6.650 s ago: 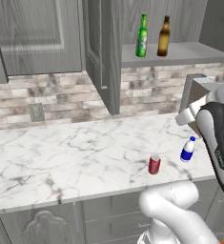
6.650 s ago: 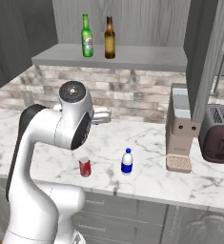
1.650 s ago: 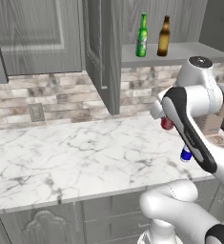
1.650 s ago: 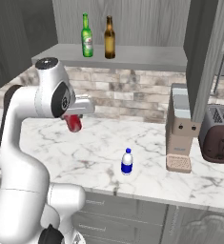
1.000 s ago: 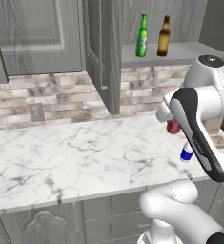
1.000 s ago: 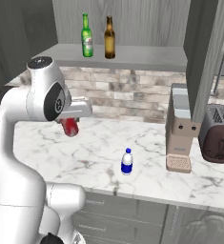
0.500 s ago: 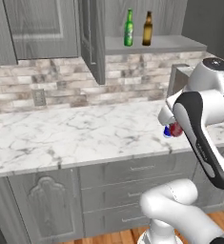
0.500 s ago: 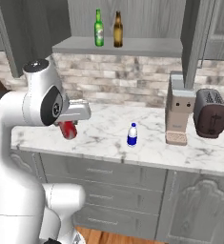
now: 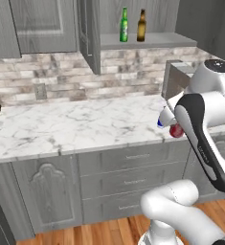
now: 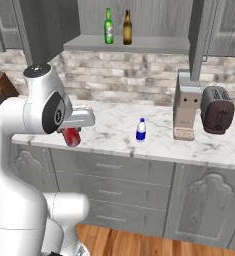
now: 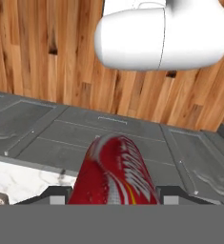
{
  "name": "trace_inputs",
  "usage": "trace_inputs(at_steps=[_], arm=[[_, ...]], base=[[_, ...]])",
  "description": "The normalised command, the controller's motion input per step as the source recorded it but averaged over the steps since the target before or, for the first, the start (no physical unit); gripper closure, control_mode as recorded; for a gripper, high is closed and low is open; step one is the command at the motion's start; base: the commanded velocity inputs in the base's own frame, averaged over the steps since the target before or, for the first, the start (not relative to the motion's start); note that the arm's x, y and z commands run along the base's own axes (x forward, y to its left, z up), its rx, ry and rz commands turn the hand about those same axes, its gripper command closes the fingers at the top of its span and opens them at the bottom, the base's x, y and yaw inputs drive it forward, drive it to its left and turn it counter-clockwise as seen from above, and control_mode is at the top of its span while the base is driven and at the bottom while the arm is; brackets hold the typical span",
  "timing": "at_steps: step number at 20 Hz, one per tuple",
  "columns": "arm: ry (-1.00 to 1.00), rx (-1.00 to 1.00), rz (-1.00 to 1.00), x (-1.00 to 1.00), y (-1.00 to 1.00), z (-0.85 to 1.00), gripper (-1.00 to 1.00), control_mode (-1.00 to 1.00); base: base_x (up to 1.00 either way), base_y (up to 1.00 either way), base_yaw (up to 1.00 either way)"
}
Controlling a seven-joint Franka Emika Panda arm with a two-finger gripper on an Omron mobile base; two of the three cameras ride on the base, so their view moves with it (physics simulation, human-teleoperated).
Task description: Sort all alcoholic drinks to one cabinet, and non-alcoholic drinks to the other.
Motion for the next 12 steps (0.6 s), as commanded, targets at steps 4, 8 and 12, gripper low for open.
trace_inputs(at_steps=[4, 8, 12], arm=[[0.00, 0.00, 0.00, 0.00, 0.00, 0.00, 1.00, 1.00], [0.00, 0.00, 0.00, 0.00, 0.00, 0.00, 1.00, 1.00], [0.00, 0.00, 0.00, 0.00, 0.00, 0.00, 1.00, 1.00]], base=[[-0.19, 0.00, -0.03], [-0.44, 0.00, -0.46], [-0.52, 0.00, -0.56]])
